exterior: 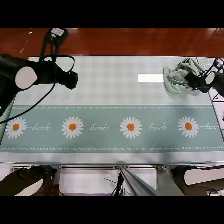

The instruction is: Fold the shirts.

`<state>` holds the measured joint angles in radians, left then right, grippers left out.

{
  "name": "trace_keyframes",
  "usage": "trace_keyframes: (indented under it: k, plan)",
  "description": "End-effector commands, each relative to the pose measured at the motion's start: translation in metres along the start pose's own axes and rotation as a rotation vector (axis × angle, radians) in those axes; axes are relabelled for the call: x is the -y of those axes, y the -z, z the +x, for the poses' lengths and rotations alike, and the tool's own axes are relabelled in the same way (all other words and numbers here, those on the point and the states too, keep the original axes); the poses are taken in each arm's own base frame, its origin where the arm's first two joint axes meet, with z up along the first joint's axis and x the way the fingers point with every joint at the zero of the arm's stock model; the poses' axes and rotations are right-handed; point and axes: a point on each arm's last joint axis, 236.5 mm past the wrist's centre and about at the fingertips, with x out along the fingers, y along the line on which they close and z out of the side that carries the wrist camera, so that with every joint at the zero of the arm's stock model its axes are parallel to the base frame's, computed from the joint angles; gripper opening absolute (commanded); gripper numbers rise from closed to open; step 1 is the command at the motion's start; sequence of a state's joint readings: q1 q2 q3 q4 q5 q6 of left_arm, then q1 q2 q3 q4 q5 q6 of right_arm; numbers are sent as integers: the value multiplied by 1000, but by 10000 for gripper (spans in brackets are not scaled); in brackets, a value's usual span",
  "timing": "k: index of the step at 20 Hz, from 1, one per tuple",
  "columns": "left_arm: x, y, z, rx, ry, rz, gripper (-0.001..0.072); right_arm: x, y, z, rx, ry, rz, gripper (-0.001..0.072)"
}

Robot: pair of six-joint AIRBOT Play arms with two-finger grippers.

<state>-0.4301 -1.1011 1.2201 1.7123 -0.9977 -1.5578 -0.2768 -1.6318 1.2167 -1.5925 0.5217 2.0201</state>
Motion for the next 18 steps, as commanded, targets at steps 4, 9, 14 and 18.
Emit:
trace_keyframes:
  k: [4,9,14,18]
  plan:
    - [-19,-74,-102,253,-23,-38,610,-84,-130,-215,498,-374,79,17]
    - [-28,-126,-250,602,13,-95,610,-100,-133,-449,812,-649,92,17]
    - [-12,-112,-342,778,124,-125,610,-119,-49,-555,762,-869,-36,17]
    - [-12,-103,-350,775,138,-149,610,-147,60,-504,267,-913,-293,17]
